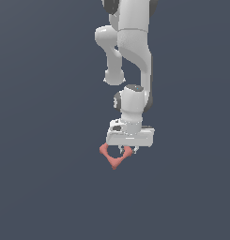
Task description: Pick up the object and move it to a goal position.
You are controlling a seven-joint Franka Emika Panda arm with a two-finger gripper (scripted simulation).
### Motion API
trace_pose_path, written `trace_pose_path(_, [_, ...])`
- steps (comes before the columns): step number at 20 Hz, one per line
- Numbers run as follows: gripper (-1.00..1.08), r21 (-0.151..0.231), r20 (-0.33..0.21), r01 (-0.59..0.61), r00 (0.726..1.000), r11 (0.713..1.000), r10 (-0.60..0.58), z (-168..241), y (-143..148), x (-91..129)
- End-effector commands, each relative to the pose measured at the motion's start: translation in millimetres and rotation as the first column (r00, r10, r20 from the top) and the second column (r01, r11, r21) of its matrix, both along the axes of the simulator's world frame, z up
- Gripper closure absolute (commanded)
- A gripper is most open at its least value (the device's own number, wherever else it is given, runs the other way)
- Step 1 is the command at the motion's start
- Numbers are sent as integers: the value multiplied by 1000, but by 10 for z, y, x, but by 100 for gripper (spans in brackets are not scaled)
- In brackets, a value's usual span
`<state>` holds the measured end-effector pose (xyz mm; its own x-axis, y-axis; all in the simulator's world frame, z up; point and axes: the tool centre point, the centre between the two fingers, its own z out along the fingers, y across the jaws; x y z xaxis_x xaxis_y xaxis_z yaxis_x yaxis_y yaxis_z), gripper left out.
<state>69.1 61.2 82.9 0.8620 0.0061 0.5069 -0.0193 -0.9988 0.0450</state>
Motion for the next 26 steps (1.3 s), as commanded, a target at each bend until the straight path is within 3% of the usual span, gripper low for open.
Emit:
trace_pose_path(1, [108, 1, 1, 0, 1000, 1000, 0, 106, 147, -79])
trace_pose_path(15, [108, 3, 0, 0, 1000, 1000, 0, 639, 884, -474])
trace_pose_path(26, [108, 0, 0, -2, 1000, 1000, 2, 861, 1197, -631])
